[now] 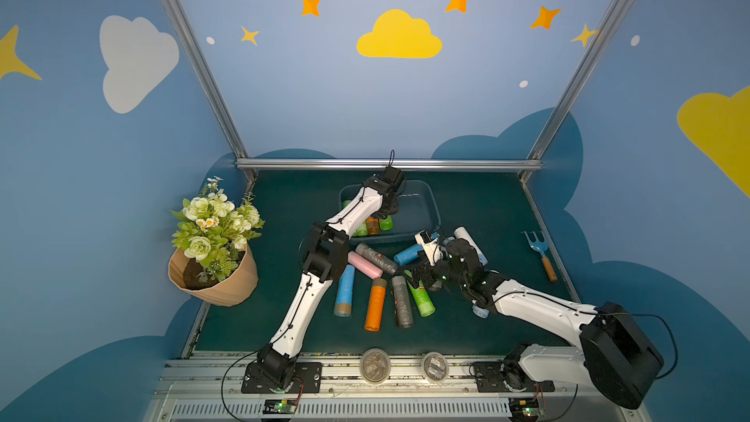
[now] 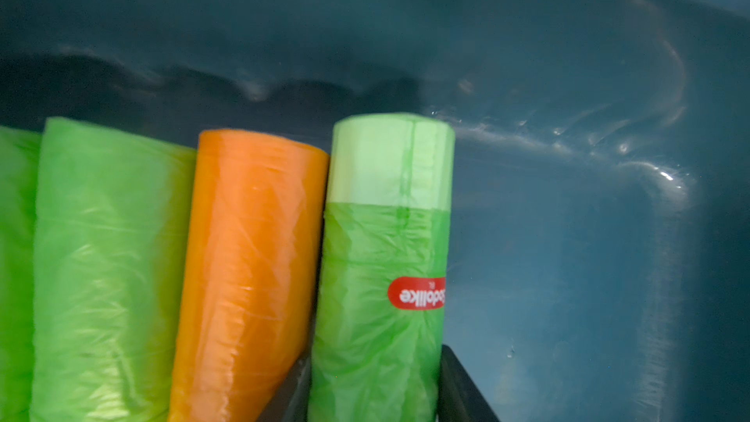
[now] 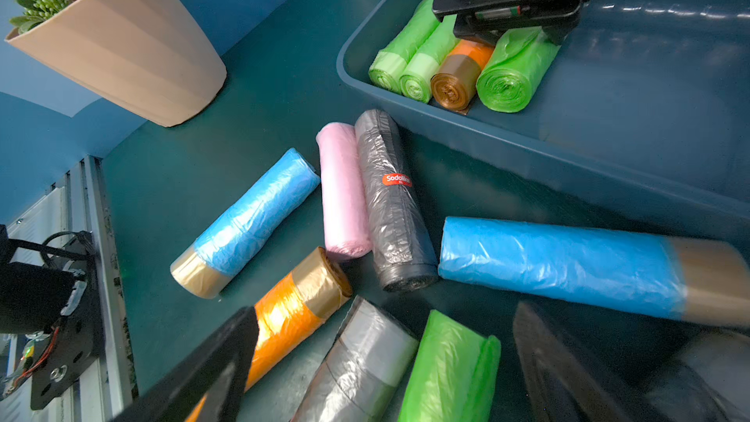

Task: Put the roll of trash bags into the storage box
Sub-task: Place the roll of trash bags in the storage box.

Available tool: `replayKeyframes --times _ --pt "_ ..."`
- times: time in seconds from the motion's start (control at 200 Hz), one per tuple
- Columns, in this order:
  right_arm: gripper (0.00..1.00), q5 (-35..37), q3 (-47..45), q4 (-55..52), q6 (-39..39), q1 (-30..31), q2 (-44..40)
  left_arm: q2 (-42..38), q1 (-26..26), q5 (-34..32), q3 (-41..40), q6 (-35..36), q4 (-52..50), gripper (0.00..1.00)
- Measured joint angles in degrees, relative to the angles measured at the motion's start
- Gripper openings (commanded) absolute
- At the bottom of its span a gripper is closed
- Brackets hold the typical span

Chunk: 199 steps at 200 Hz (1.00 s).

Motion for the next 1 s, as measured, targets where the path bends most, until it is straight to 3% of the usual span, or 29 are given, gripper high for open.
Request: replayKeyframes --times 0.996 --pt "0.96 0.0 0.0 0.0 -0.2 -0.3 0.0 0.1 -0.7 -0.3 0.0 0.3 -0.1 0.55"
